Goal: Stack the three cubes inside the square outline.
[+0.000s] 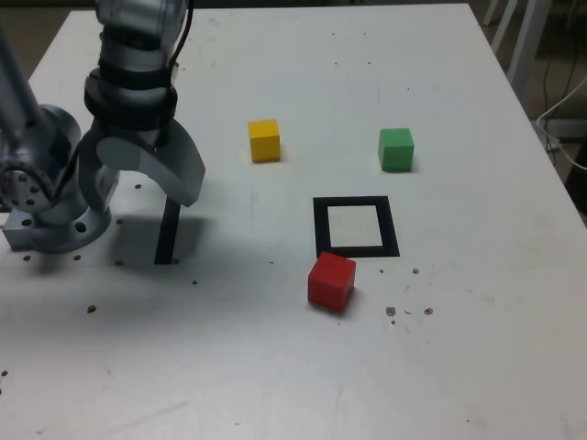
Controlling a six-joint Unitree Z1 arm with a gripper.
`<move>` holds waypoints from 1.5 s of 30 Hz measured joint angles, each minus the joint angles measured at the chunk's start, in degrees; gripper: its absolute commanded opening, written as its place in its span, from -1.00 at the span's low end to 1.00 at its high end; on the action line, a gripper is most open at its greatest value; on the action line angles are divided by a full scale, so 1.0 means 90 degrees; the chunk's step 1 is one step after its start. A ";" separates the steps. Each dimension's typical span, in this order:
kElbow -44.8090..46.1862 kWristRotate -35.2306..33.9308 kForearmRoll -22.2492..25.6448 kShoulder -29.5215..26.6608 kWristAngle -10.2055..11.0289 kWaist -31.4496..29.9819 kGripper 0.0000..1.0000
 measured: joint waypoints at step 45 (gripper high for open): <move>-0.1241 0.0092 0.0205 0.0667 0.0083 -0.0769 1.00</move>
